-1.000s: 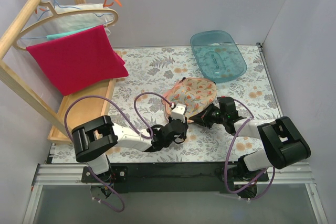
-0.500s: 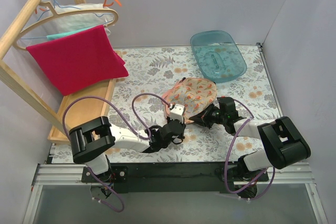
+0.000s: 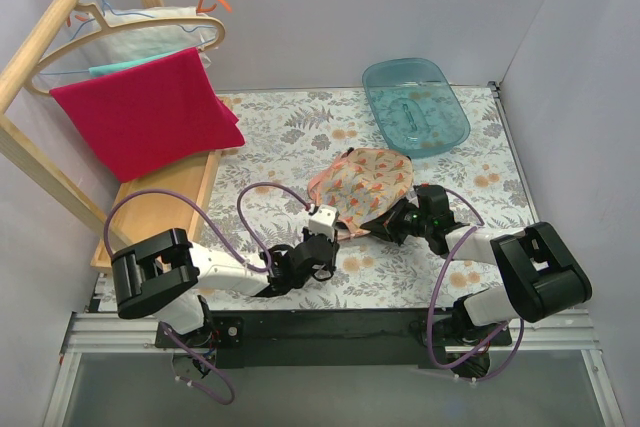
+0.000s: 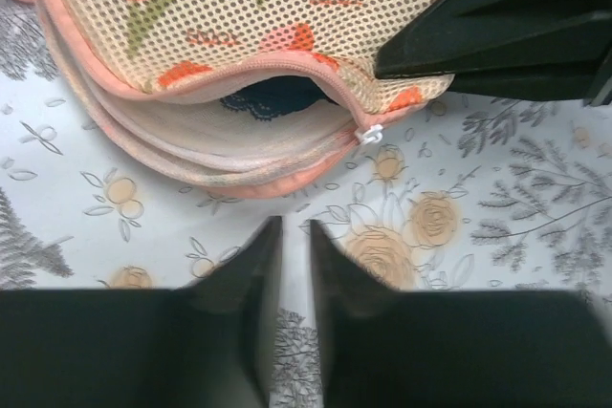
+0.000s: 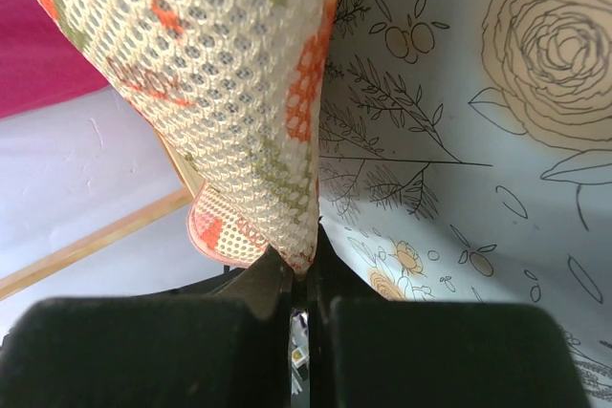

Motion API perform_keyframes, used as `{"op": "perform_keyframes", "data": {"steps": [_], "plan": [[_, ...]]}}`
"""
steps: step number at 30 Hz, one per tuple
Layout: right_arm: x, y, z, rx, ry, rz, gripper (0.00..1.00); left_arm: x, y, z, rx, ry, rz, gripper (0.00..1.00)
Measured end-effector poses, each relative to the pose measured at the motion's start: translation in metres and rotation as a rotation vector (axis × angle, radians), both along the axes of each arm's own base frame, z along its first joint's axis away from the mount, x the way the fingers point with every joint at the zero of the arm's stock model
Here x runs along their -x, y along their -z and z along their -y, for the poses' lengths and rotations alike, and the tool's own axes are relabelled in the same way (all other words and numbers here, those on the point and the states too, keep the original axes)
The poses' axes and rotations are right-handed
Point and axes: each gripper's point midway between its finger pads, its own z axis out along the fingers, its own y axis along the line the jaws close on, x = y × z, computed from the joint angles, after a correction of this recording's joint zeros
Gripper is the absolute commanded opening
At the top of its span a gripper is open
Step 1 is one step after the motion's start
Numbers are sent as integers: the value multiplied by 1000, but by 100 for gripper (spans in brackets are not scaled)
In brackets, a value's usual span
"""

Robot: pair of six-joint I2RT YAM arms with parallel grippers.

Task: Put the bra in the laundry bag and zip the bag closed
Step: Zip the zipper on the laundry bag.

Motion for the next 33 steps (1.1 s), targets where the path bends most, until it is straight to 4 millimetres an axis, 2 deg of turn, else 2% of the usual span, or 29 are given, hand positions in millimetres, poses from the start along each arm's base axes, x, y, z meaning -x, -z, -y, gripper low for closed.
{"op": "perform_keyframes", "data": {"steps": [5, 11, 14, 18, 19, 21, 22, 23, 33], "plan": [[1, 0, 0, -3, -5, -2, 1, 5, -1, 13, 35, 42, -24, 37], [2, -3, 0, -6, -6, 1, 1, 2, 3, 41, 67, 63, -55, 38], [3, -4, 0, -7, -7, -3, 1, 0, 6, 48, 82, 57, -61, 38], [3, -5, -1, -9, -7, -3, 1, -4, 7, 57, 95, 50, -62, 30], [3, -5, -1, -10, -8, -1, 1, -6, 6, 60, 98, 46, -59, 22], [3, -6, -1, -11, -8, 1, 1, -9, 4, 62, 109, 37, -56, 12], [3, -7, -1, -12, -8, 3, 1, -10, 3, 63, 112, 36, -50, 2], [3, -7, -1, -13, -8, 5, 1, -12, 2, 63, 115, 33, -46, 0], [3, -10, -1, -16, -8, 15, 1, -19, -3, 61, 125, 22, -21, 0]]}}
